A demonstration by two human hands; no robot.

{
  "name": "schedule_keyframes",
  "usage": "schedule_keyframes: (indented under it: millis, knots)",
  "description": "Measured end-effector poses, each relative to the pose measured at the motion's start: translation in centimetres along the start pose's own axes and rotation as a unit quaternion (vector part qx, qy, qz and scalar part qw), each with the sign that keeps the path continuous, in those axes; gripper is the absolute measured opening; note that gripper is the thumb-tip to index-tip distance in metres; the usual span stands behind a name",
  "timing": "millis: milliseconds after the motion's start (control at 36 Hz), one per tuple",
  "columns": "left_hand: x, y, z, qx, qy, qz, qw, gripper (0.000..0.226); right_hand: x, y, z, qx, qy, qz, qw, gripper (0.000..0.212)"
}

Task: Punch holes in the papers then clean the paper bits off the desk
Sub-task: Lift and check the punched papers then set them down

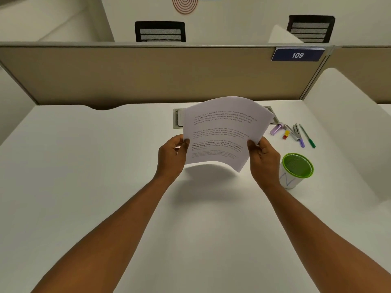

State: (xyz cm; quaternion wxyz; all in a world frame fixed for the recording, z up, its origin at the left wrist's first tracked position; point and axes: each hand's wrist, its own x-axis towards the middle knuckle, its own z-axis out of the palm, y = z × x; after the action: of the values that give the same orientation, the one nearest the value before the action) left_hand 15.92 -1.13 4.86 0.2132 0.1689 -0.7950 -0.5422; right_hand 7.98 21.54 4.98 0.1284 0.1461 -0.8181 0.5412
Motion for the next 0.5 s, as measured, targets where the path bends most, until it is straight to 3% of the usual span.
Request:
schedule_keyframes:
  millis: [139, 306, 500]
  knots:
    - [-0.3, -1.5, 0.9, 0.033, -0.067, -0.034, 0.997, 0.033, -0.4, 1.6, 0.5, -0.052, -0.065, 0.010, 0.996, 0.022]
    - [0.4, -0.9, 0.6, 0.045, -0.026, -0.033, 0.998, 0.027, 1.0, 0.8, -0.1, -0.043, -0.027, -0.013, 0.999, 0.020]
    - [0.6, -2.4, 0.6, 0.075, -0.041, -0.023, 0.996, 0.025, 1.0, 2.8, -0.4, -0.064, -0.060, 0.019, 0.996, 0.022]
